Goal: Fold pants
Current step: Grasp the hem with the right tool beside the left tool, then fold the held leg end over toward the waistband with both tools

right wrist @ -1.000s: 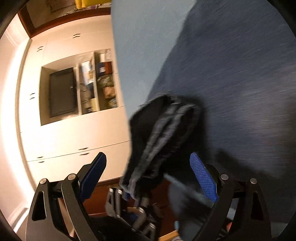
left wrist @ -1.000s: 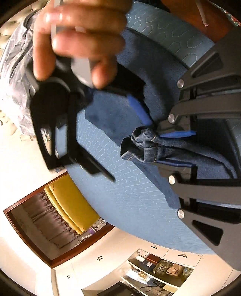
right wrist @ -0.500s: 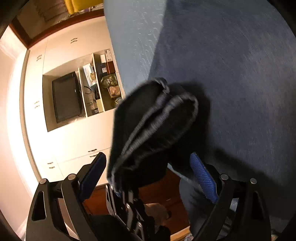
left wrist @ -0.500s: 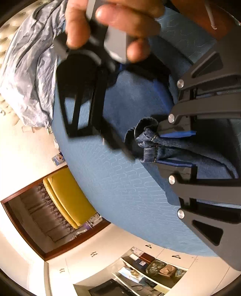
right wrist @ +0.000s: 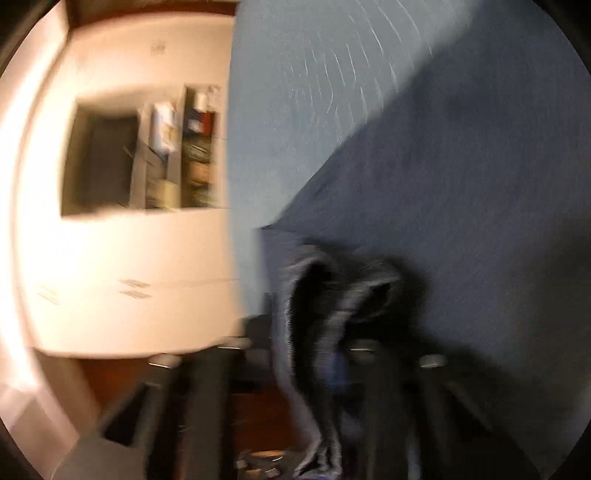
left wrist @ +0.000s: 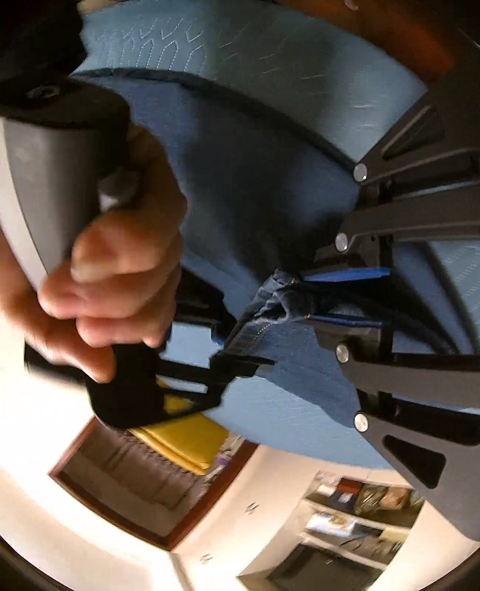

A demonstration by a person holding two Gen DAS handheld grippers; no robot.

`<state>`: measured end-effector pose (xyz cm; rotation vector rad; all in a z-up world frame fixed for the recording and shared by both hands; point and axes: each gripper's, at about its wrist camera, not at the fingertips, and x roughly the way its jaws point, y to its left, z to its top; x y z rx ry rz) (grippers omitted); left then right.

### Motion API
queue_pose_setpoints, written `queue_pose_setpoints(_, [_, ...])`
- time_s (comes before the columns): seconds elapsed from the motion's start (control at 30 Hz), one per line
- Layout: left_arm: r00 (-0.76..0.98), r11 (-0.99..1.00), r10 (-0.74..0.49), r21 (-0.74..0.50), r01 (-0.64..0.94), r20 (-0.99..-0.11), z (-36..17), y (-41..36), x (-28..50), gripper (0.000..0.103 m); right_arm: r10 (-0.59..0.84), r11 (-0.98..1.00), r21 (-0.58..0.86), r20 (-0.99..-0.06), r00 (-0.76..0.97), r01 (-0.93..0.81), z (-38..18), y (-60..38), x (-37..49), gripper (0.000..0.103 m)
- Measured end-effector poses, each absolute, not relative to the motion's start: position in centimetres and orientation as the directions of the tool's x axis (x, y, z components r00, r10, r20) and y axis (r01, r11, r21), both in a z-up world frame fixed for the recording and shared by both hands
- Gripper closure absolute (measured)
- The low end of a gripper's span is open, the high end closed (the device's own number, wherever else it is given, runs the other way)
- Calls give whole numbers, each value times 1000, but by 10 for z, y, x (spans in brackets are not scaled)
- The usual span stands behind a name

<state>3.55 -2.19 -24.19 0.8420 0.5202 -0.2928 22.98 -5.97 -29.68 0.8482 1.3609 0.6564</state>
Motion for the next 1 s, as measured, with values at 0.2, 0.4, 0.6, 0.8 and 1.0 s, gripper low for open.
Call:
queue_pose_setpoints(0.2, [796, 631, -77, 589, 505, -600, -269, -64, 50, 90, 660, 749, 655, -727, 190, -100, -282, -82, 233, 91])
queue_pose_setpoints(0.4, [812, 613, -88, 611, 500, -577, -269, -78, 41, 91, 681, 727, 685, -709, 183, -51, -310, -111, 222, 92])
queue_pose_setpoints(0.6, [819, 547, -70, 665, 509, -570, -285, -93, 35, 91, 707, 702, 710, -685, 177, -53, -319, -130, 221, 91])
queue_pose_setpoints(0.8, [827, 540, -63, 677, 499, -559, -283, -100, 30, 91, 717, 687, 726, -671, 192, -31, -320, -135, 225, 80])
queue_pose_setpoints(1.0, [824, 540, -60, 676, 501, -563, -286, -105, 29, 92, 711, 686, 728, -663, 234, -21, -317, -144, 226, 79])
